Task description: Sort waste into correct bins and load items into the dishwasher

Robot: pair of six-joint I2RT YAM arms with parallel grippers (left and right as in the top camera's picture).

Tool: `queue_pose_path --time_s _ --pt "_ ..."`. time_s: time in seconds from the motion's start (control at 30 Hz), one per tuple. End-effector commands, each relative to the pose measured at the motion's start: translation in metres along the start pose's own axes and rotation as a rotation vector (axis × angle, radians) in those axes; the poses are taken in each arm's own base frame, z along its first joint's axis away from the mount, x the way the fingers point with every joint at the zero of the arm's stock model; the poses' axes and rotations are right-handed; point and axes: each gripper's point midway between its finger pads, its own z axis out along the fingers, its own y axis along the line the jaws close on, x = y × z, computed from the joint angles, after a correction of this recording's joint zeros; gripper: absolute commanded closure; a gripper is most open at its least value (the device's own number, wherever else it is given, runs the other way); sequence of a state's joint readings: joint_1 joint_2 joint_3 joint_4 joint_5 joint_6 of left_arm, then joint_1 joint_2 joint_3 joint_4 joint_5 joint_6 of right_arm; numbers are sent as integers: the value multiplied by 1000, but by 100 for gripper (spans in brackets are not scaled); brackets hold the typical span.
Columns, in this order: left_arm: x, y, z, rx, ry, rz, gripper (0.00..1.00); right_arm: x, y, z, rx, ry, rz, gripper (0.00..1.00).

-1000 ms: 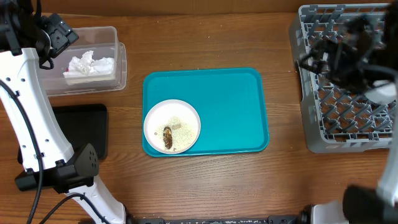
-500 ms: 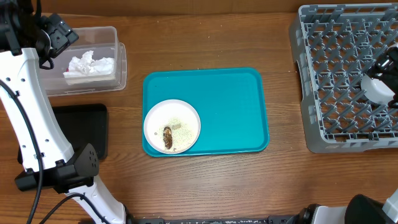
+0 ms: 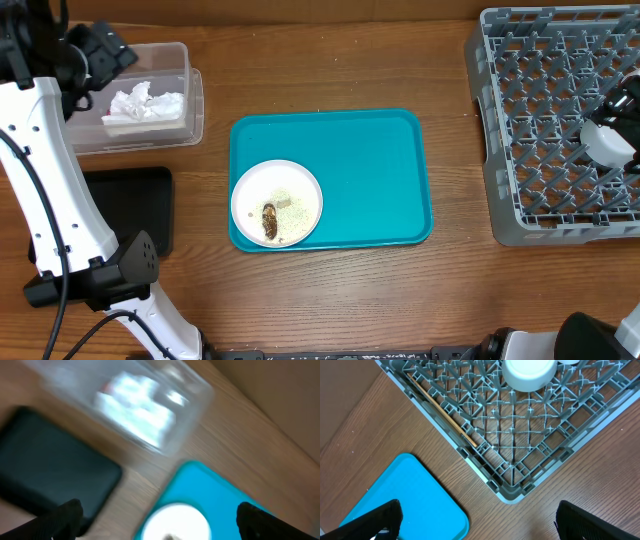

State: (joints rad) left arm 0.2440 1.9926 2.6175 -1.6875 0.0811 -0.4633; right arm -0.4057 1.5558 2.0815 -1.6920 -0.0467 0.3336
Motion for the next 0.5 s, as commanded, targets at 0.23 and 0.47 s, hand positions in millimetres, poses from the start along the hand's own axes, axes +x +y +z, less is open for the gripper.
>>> queue_pose_path --time_s 0.23,0.47 --pt "141 -171 -41 812 442 511 0 -4 -1 -4 2 -24 6 0" --pt "240 -189 -7 502 555 712 0 -4 -1 -4 2 -24 6 0"
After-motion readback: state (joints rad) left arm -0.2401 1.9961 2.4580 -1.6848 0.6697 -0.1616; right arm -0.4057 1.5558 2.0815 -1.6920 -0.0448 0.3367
